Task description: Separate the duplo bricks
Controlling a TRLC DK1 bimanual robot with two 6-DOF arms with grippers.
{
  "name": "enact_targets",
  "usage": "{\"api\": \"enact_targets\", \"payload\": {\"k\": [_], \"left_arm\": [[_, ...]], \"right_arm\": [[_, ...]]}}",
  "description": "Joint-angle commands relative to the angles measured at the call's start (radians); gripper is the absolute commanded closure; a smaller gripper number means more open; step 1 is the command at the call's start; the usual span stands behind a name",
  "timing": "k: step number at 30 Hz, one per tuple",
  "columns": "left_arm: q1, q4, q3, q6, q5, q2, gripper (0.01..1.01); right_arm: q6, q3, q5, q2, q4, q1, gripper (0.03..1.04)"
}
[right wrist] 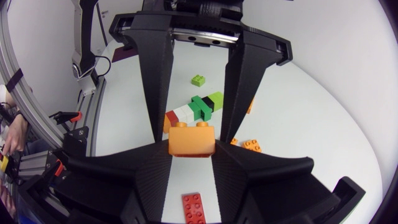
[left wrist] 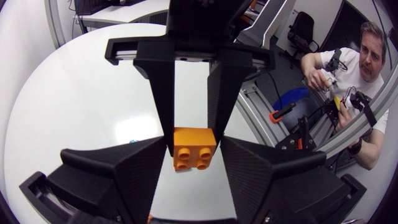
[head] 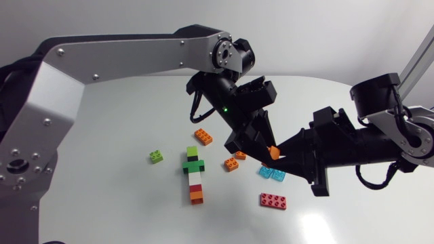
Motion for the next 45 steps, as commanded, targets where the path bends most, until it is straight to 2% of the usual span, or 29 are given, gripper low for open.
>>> {"api": "enact_targets", "payload": {"k": [1,17,21,25,35,40,45], "left_arm": [[-0.004,0.002,-0.011,-0.017,0.017,0.017,0.667],[0.004,0.010,-0.038,-0.014,0.014,0.005,0.659],[0.006,0.010,-0.054,-0.011,0.012,-0.005,0.520],[0.010,0.010,-0.063,-0.010,0.012,-0.012,0.441],[0.015,0.010,-0.065,-0.010,0.012,-0.023,0.431],[0.016,0.010,-0.065,-0.010,0.011,-0.028,0.287],[0.018,0.010,-0.066,-0.010,0.009,-0.032,0.284]], "right_arm": [[0.019,-0.021,0.002,-0.004,0.013,0.010,0.87],[0.019,-0.026,0.012,0.005,0.018,0.013,0.87],[0.026,-0.029,0.012,0.005,0.026,0.019,0.87],[0.031,-0.032,0.013,0.004,0.030,0.019,0.87],[0.034,-0.034,0.015,0.002,0.032,0.019,0.87],[0.035,-0.035,0.015,0.004,0.033,0.019,0.87],[0.042,-0.035,0.015,0.010,0.042,0.019,0.87]]}}
